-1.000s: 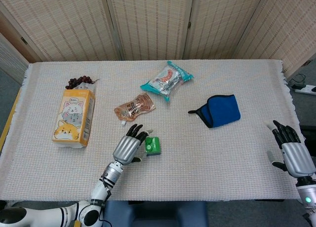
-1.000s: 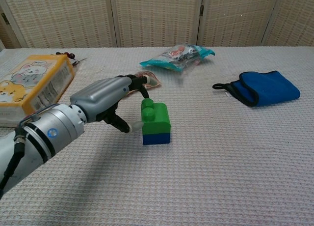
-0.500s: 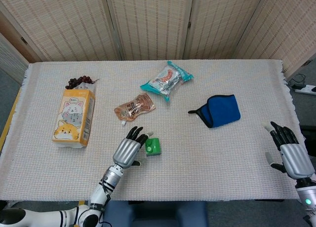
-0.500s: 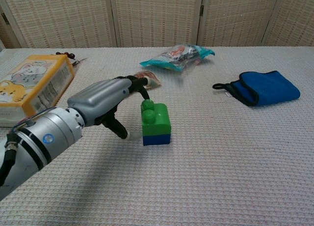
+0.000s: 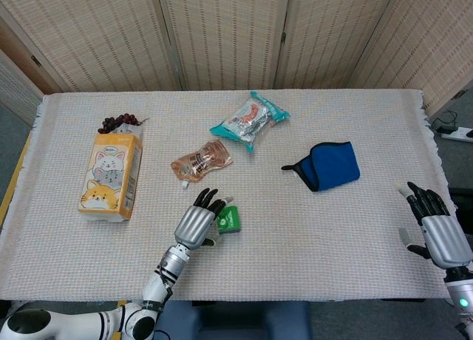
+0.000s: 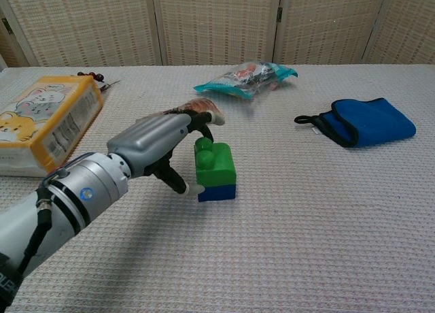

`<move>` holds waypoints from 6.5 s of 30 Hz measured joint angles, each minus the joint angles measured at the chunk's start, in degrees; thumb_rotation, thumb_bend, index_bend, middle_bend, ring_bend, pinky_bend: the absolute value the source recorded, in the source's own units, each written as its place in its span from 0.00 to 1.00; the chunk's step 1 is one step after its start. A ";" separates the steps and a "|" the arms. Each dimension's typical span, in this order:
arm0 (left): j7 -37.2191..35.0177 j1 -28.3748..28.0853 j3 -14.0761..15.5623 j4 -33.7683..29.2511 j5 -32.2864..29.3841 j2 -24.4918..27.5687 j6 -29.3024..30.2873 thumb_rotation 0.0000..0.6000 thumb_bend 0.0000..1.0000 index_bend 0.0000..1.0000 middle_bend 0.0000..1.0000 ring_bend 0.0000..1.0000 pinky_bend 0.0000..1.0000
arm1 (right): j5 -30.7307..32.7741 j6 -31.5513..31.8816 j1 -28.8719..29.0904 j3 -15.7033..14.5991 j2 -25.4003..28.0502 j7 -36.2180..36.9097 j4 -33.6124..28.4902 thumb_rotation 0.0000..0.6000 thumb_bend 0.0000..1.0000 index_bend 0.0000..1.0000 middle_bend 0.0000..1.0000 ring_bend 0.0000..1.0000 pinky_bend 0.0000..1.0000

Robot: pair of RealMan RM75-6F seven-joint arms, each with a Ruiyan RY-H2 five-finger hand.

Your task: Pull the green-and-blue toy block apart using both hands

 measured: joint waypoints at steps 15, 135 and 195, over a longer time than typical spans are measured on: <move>-1.17 -0.60 -0.32 1.83 -0.77 -0.51 -0.67 1.00 0.25 0.28 0.45 0.21 0.02 | 0.46 -0.57 0.29 0.04 -0.51 -0.85 0.20 1.00 0.50 0.00 0.00 0.00 0.00; -14.08 7.40 -1.98 -22.41 0.19 10.43 10.06 1.00 0.36 0.79 0.93 0.50 0.22 | 4.99 -32.57 41.84 6.08 -33.65 57.91 8.86 1.00 0.50 0.67 0.46 0.37 0.38; -33.54 12.88 4.32 13.20 5.42 0.46 10.84 1.00 0.36 0.79 0.93 0.51 0.20 | 9.23 -30.00 28.53 -2.55 -15.96 5.93 4.06 1.00 0.50 0.79 0.55 0.41 0.42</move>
